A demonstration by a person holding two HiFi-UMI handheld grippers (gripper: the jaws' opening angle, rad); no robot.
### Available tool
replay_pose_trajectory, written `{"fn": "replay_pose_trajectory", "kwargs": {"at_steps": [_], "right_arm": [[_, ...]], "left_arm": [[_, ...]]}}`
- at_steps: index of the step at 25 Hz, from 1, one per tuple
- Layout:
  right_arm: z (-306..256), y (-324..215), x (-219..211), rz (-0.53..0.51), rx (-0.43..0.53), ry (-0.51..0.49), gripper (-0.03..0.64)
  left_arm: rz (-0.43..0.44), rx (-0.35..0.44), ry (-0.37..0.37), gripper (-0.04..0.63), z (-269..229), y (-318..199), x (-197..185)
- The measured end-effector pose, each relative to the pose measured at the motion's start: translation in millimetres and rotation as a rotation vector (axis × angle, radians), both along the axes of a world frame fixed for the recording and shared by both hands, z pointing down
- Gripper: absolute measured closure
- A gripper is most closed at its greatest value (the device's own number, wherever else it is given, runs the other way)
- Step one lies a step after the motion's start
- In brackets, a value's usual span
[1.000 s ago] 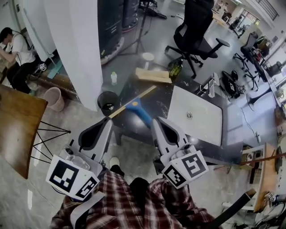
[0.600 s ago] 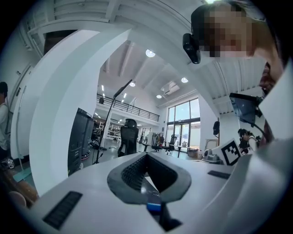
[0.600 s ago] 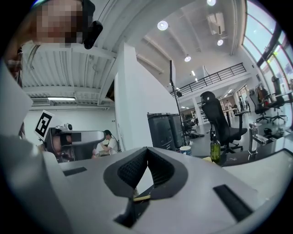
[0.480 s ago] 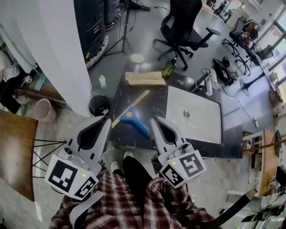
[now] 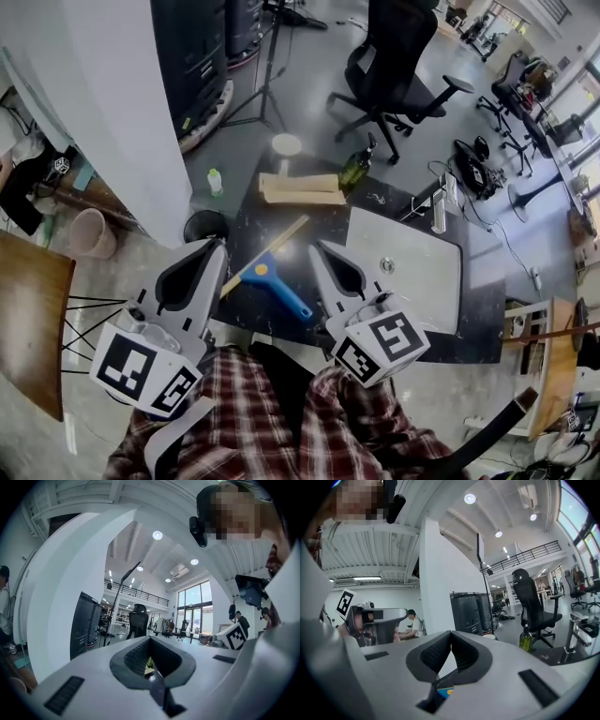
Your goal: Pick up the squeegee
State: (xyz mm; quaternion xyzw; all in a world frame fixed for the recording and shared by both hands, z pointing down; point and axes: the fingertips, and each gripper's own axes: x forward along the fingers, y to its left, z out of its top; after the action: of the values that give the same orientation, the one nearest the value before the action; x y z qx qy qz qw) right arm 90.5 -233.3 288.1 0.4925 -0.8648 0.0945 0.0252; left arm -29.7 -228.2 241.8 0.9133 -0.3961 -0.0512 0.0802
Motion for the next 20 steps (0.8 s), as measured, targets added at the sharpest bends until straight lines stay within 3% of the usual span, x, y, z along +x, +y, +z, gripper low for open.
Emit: {"fn": "replay_pose_trajectory", "kwargs": {"at_steps": [15,20], "right_arm": [[-3,-33,-6,0.006,-0.017,0.025,0.603],[-6,-34,-14,-0.043,-0.034,-0.003,0.473]], "left_arm": [[0.025,0.001,0.013,0.584,-5,-36,-2],[0.037,0.001,0.018,0.585,-4,-42,-3]]}}
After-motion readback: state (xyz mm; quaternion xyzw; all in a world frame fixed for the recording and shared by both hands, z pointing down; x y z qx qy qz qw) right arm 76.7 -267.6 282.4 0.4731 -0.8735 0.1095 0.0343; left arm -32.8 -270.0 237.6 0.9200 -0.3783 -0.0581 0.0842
